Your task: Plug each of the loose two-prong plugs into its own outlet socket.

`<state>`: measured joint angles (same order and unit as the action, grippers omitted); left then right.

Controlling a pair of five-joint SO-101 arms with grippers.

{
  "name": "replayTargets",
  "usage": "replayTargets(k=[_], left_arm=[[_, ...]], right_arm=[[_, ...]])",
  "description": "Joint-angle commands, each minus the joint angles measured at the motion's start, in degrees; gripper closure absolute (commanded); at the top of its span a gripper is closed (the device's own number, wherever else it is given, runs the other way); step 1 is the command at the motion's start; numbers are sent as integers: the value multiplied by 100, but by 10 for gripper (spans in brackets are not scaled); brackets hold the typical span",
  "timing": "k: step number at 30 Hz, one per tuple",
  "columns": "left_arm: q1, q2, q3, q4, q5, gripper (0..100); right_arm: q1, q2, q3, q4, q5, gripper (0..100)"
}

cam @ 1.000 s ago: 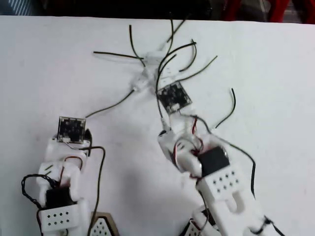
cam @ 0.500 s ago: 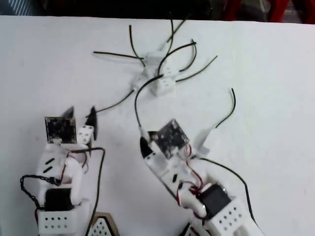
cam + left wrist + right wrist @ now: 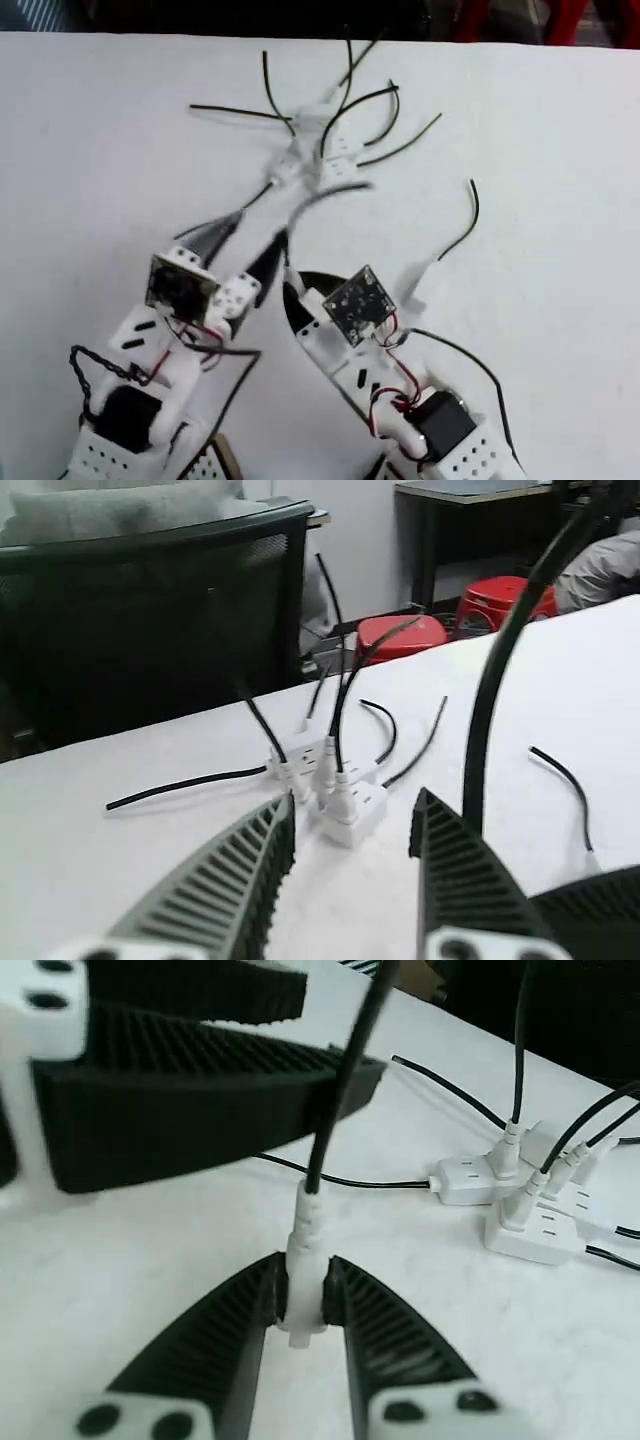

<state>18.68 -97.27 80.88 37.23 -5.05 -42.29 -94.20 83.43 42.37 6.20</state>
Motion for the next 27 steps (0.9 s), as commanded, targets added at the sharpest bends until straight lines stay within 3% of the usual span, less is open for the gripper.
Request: replayTargets(k=[1, 6, 10, 14, 18, 23, 27], left_arm=[[884, -84, -607, 668, -598, 801], [1209, -84, -862, 1055, -747, 801], [840, -57, -932, 1029, -519, 828], [303, -31, -888, 1037, -431, 811], [189, 549, -870, 1020, -431, 788], [198, 2299, -1697, 1055, -431, 753], [295, 3978, -2699, 1064, -422, 736]], right_arm=[[-57, -84, 9, -84, -26, 981], [-22, -110, 44, -84, -18, 981], [356, -119, -9, -84, -18, 981], [1288, -119, -299, -110, -18, 981], [2563, -119, -475, -374, -123, 981], [4215, -110, -475, -1138, -1240, 981], [4884, -110, -475, -1420, -1811, 981]])
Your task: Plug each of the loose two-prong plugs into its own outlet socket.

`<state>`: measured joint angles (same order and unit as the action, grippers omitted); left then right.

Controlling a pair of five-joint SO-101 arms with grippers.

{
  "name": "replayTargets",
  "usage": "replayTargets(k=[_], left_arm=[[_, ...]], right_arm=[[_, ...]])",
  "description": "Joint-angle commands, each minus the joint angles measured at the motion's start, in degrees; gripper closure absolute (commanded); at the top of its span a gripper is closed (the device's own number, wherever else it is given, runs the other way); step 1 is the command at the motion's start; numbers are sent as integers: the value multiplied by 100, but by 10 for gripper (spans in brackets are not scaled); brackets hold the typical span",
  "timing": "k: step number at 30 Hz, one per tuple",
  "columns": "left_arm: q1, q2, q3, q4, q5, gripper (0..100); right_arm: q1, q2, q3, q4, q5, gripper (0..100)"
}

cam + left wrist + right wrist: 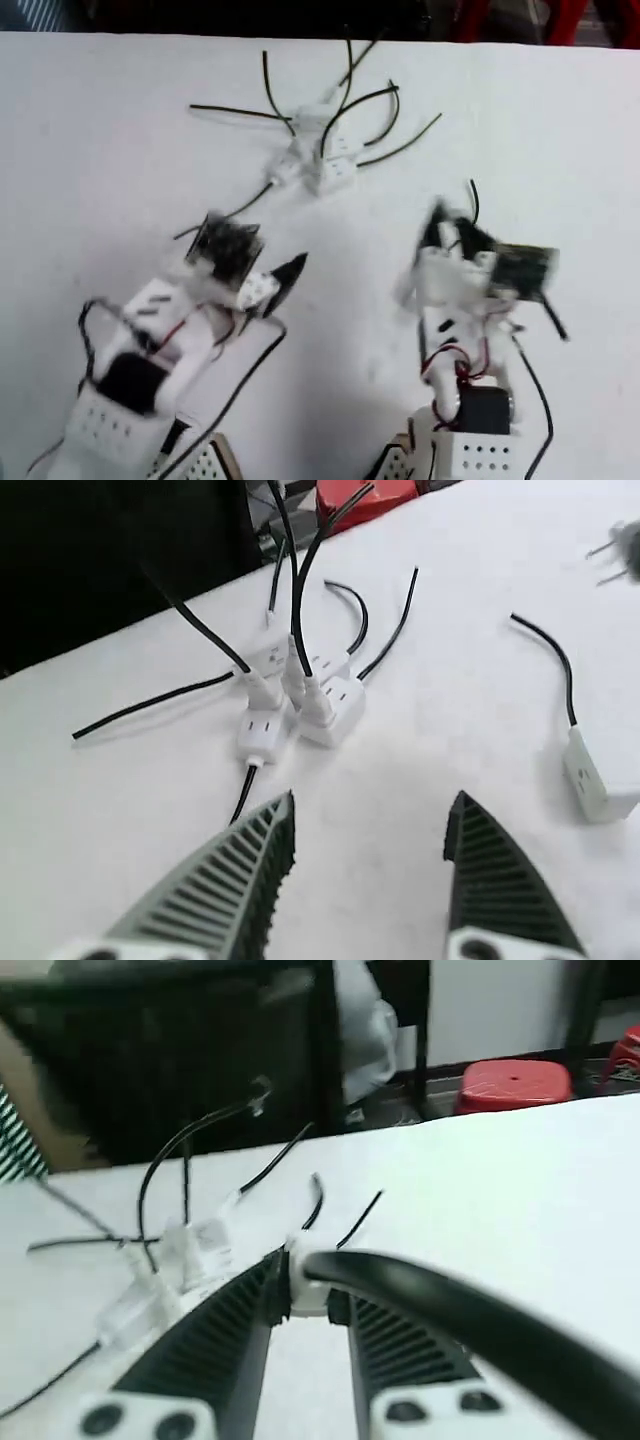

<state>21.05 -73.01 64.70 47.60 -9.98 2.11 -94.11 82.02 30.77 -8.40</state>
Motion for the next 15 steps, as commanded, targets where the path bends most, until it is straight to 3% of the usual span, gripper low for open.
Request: replayTargets(k=[1, 10, 15], left_arm=[[154, 1938, -1301, 26, 141, 734], [1437, 4901, -2963, -9, 1116, 697], [1991, 6325, -3833, -18, 1152, 695]], right_arm=[[532, -119, -334, -312, -431, 981], [1895, -119, -334, -734, -1204, 981], [2026, -119, -334, -769, -1363, 981]])
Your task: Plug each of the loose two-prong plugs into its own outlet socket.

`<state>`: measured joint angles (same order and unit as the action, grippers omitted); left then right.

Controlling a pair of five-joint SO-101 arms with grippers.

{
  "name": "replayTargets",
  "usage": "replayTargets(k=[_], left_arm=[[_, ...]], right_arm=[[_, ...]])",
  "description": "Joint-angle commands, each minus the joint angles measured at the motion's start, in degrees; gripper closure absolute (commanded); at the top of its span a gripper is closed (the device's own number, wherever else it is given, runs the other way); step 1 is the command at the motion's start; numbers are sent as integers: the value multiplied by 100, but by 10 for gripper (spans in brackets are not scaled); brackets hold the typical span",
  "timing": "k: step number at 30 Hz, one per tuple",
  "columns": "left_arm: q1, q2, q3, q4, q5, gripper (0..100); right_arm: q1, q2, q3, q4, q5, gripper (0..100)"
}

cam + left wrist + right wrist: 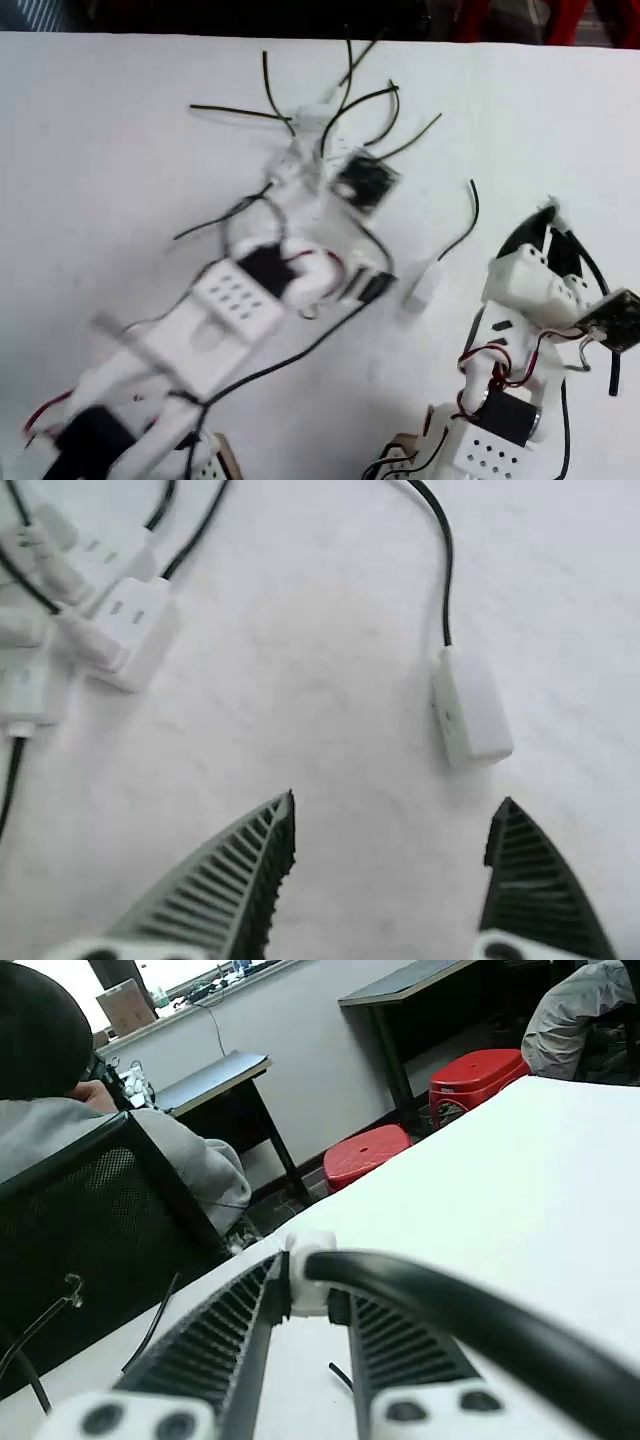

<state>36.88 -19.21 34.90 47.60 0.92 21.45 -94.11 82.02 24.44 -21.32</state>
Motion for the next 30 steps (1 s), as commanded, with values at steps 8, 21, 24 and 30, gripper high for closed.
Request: replayTargets(k=[8, 21, 24, 30], left_arm=[[646, 2791, -2426, -18, 70, 698], [884, 4804, -3912, 26, 18, 827], [857, 4796, -3974, 26, 18, 977], [760, 4646, -4185, 853, 18, 976]], right_arm=[[101, -119, -325, -136, -70, 981], [75, -119, -316, -119, -35, 981], [75, -110, -316, -119, -35, 981], [75, -119, -237, -136, -26, 981]])
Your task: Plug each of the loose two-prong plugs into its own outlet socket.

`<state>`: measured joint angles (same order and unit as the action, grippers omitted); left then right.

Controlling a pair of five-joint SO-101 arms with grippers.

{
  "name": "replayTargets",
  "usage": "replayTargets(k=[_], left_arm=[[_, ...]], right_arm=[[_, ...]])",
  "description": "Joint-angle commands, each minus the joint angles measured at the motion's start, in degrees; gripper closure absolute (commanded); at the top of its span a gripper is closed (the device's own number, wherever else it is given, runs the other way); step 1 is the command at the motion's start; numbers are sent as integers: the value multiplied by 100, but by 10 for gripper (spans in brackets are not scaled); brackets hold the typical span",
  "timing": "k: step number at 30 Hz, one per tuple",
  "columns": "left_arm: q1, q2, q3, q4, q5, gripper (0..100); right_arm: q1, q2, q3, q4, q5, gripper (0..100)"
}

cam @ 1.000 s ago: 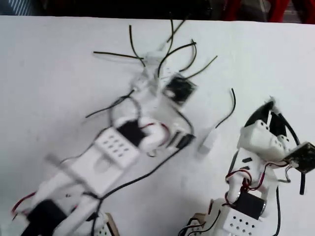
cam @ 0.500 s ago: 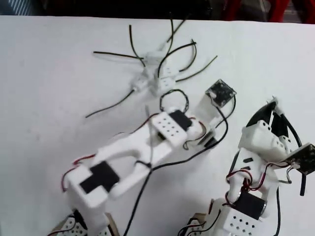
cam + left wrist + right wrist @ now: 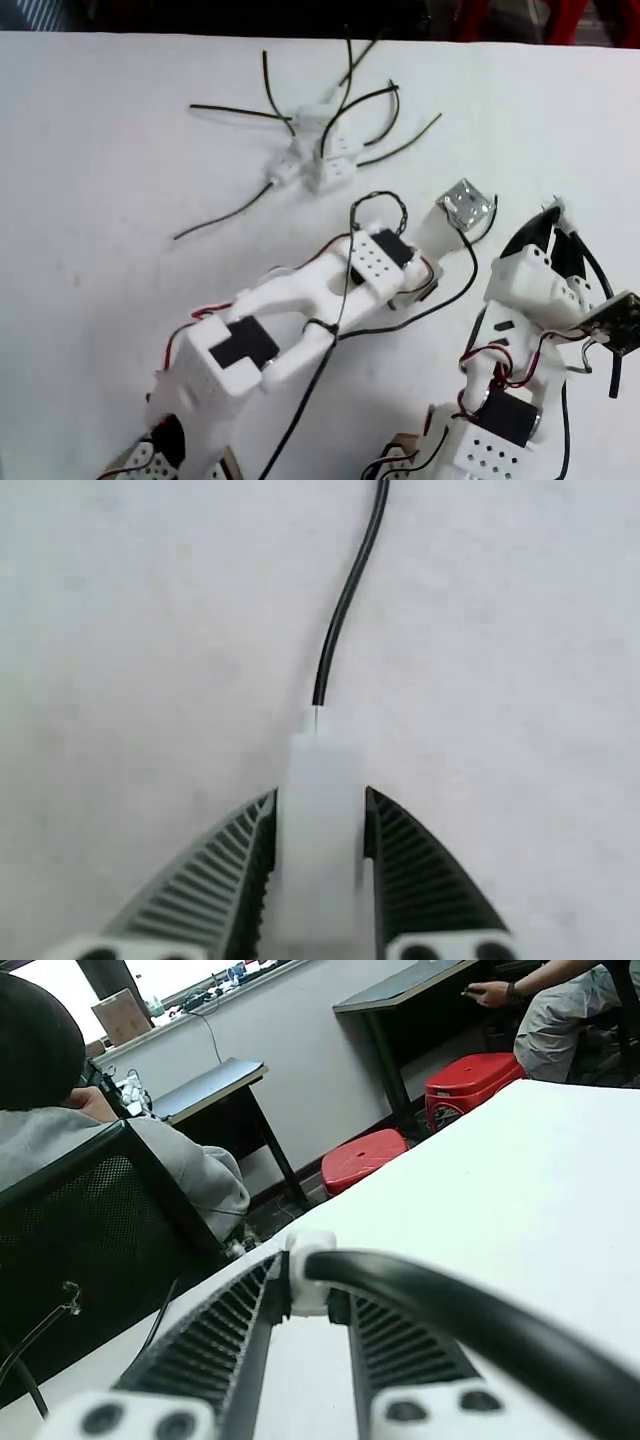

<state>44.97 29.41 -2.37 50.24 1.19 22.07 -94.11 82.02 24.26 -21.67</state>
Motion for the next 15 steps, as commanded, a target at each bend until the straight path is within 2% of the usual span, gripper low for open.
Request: replayTargets(k=[1, 7, 9, 15], left_arm=[[-110, -321, -501, 809, -9, 977], [-567, -1490, -202, 1626, -18, 978], [-681, -2088, 193, 1679, -70, 978], [-1086, -4163, 1732, 1626, -835, 978]], right_arm=[[13, -119, -237, -119, 9, 981], [4, -119, -237, -119, 9, 981], [4, -119, -237, -119, 9, 981], [4, -92, -229, -119, 9, 981]])
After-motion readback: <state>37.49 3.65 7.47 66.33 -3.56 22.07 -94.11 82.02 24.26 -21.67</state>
